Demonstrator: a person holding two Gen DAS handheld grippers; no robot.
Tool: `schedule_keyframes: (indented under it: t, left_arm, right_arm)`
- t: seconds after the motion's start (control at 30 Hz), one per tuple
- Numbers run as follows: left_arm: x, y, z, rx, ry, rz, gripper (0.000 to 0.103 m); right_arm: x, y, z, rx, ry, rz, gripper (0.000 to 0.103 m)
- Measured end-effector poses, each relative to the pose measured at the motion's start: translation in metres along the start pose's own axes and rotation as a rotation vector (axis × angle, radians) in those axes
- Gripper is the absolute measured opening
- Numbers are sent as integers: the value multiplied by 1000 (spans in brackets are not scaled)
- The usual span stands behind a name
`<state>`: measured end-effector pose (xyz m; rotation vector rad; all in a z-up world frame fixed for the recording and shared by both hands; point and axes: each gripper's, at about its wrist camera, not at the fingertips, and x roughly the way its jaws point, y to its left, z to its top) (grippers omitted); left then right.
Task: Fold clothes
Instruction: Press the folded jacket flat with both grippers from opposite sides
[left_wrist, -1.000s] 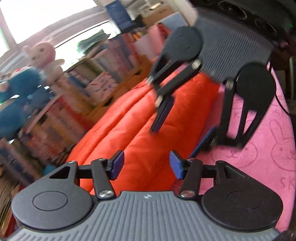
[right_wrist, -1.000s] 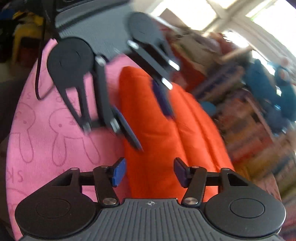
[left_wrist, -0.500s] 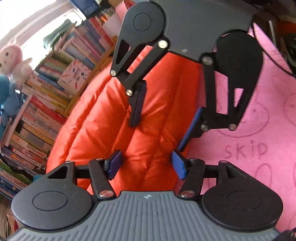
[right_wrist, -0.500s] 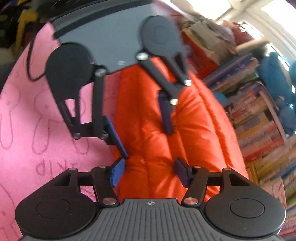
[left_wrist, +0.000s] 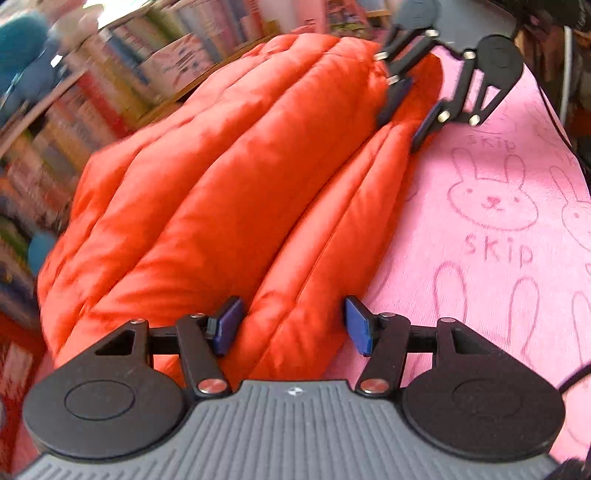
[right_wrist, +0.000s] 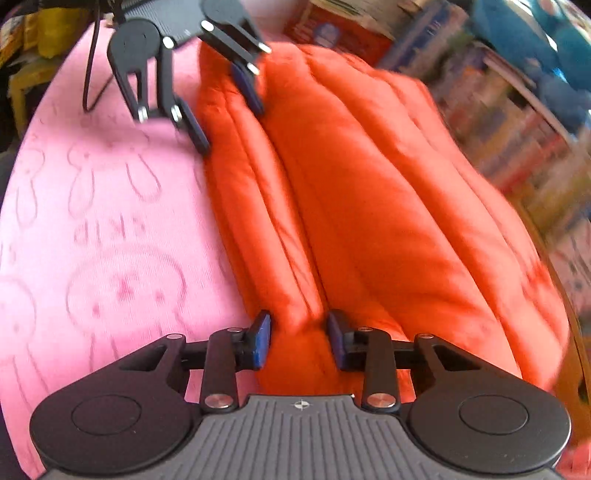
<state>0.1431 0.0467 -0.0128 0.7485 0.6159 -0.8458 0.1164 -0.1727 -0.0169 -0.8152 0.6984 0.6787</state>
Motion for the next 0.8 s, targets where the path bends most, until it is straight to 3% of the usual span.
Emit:
schedule_keyframes:
  t: [0.23,0.43,0.53,0.63,0.7,0.8]
  left_arm:
    - [-19,15,-32,-117,34,67,60]
    - [-39,6,-38,-165,20,132,57]
    - [-49,-1,-23,-144,-31,136,57]
    - [-62,-16,1,-108,-134,80,59]
    - [-54,-27,18,-38,-153,61,59]
    - [-26,-32,33,38,-107,57,56]
  right_arm:
    - [-23,-12,-47,100,67,-58,34]
    - [-43,0,-57,93,137,-146,35]
    - [-45,16,-31,9,77,-135,48]
    - [-44,33,3,-90,-19,-96,49]
    - [-42,44,26,-156,-83,-70,49]
    - [-29,55,63,-241,-159,-35,49]
